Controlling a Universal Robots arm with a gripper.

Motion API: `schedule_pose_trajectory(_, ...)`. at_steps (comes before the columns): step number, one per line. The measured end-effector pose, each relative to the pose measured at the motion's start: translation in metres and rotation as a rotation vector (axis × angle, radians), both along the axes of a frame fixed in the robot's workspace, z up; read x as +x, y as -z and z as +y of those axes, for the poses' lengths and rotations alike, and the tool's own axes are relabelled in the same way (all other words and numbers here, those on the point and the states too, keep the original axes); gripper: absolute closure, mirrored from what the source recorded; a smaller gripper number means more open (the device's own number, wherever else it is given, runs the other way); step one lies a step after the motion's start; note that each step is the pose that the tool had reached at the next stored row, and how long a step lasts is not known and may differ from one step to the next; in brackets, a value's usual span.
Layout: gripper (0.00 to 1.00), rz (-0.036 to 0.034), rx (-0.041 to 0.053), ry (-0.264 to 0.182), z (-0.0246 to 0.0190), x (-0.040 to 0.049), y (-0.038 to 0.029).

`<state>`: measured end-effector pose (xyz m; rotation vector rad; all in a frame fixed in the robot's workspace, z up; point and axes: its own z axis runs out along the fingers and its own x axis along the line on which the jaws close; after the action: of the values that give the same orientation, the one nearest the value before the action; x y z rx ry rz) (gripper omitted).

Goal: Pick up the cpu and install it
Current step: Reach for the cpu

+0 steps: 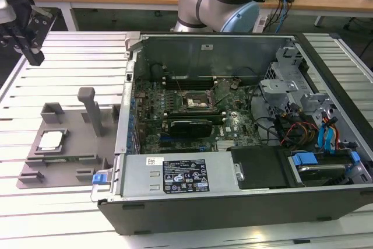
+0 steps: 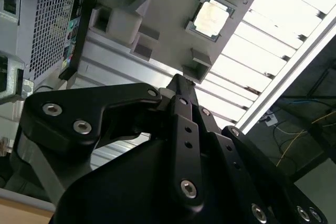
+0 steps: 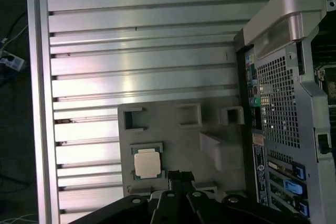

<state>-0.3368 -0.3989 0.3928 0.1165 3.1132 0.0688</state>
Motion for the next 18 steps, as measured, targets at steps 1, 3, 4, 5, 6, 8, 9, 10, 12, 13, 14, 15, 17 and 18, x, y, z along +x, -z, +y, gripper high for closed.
schedule_pose_trajectory(1,0.89,-0.0001,0.0001,0.000,0.0000,-0.0055,0.0002)
schedule_pose_trajectory(3,0.89,0.0000,0.0000,0.000,0.0000,-0.0120,0.0003)
schedule_pose_trajectory(4,0.89,-0.0001,0.0001,0.000,0.0000,-0.0132,0.0006)
schedule_pose_trajectory(5,0.89,-0.0001,0.0001,0.000,-0.0002,-0.0136,0.0008)
schedule_pose_trajectory(6,0.89,0.0000,0.0001,0.000,-0.0006,-0.0138,0.0009)
schedule_pose_trajectory(8,0.89,0.0000,0.0001,0.000,-0.0029,-0.0140,0.0013)
schedule_pose_trajectory(9,0.89,0.0000,0.0000,0.000,-0.0039,-0.0141,0.0014)
schedule_pose_trajectory(10,0.89,0.0000,0.0000,0.000,-0.0051,-0.0145,0.0015)
schedule_pose_trajectory(12,0.89,0.0001,0.0000,0.000,-0.0061,-0.0165,0.0016)
schedule_pose_trajectory(13,0.89,0.0000,0.0000,0.000,-0.0065,-0.0178,0.0017)
schedule_pose_trajectory(14,0.89,-0.0001,0.0000,0.000,-0.0068,-0.0193,0.0018)
schedule_pose_trajectory(15,0.89,0.0000,0.0000,0.000,-0.0069,-0.0205,0.0018)
schedule_pose_trajectory(17,0.89,-0.0001,0.0001,0.000,-0.0071,-0.0214,0.0019)
schedule_pose_trajectory(18,0.89,-0.0001,0.0001,0.000,-0.0071,-0.0214,0.0019)
